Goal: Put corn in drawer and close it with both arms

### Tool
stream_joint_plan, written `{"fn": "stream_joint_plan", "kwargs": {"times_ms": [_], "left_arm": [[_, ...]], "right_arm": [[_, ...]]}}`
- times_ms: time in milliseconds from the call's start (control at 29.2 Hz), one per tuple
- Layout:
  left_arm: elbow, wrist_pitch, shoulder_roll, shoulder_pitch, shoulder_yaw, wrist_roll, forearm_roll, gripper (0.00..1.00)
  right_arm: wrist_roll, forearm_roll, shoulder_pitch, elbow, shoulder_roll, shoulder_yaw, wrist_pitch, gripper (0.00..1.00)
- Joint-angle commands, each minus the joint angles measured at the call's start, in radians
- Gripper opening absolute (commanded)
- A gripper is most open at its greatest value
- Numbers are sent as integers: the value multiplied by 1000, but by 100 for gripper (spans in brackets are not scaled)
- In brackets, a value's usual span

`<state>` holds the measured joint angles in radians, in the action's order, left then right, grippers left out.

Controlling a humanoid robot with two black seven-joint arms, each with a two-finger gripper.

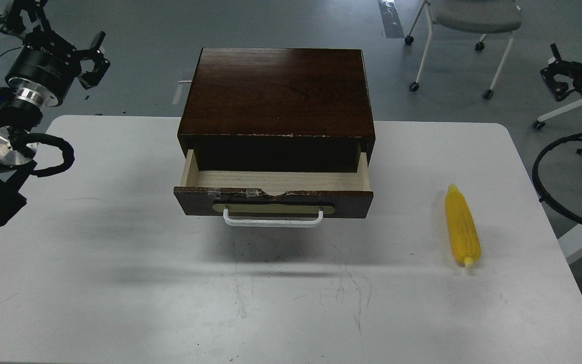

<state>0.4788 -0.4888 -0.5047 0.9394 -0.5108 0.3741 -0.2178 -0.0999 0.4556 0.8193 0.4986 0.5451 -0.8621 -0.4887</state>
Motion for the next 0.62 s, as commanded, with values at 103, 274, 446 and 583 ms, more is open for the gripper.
{"fn": "stream_joint_plan", "kwargs": {"times_ms": [103, 274, 446, 583], "left_arm": [[-2, 0, -8, -19, 2, 0, 1, 98], [-37, 0, -9, -28, -2, 6, 1, 98], [-57, 0, -18, -51, -3, 6, -2, 98], [-57, 0, -37, -77, -14, 8, -5, 98]], "right_arm": [[0, -3, 3, -2, 6, 2, 0, 100], [3, -41, 30, 3, 65, 107, 0, 100], [3, -97, 113, 14, 183, 280, 0, 100], [3, -189, 172, 74, 288, 387, 0, 100]]}}
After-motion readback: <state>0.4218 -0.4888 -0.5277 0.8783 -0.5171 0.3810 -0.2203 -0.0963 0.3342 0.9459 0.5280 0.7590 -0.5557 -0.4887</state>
